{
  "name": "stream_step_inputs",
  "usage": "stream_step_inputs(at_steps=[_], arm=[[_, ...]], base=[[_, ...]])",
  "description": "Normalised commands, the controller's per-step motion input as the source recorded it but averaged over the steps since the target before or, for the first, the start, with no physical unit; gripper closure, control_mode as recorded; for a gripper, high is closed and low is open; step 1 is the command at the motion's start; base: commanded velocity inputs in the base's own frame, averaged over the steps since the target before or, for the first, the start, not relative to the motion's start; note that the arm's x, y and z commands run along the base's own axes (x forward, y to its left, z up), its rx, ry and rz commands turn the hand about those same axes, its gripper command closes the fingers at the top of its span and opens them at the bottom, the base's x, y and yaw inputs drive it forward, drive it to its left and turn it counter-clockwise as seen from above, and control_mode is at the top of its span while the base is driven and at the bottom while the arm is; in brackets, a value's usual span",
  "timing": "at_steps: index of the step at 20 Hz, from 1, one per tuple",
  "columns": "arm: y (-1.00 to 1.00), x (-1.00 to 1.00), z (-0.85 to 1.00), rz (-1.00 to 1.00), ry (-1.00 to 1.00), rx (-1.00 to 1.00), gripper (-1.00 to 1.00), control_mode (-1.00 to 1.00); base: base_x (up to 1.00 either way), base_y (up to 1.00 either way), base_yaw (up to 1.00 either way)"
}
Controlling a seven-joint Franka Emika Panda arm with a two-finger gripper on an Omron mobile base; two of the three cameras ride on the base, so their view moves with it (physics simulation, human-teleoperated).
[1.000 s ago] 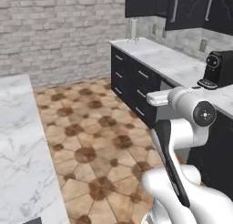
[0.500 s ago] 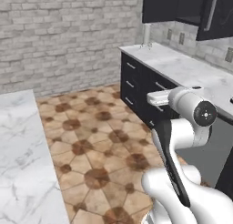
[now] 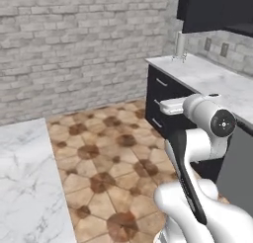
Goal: Open the cabinet directly in front. Then move the beer and the cup to the dining counter with the candle on it.
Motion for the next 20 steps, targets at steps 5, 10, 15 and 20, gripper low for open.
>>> stream_step_inputs(at_steps=[5,10,15,20], arm=[[0.0,0.0,0.0,0.0,0.0,0.0,-1.0,1.0],[0.0,0.0,0.0,0.0,0.0,0.0,-1.0,1.0],[0.0,0.0,0.0,0.0,0.0,0.0,-1.0,1.0],[0.0,0.0,0.0,0.0,0.0,0.0,-1.0,1.0]], base=[[1.0,0.07,-0.01],[1.0,0.0,-0.3],[0.59,0.0,-0.63],[0.25,-0.02,-0.76]])
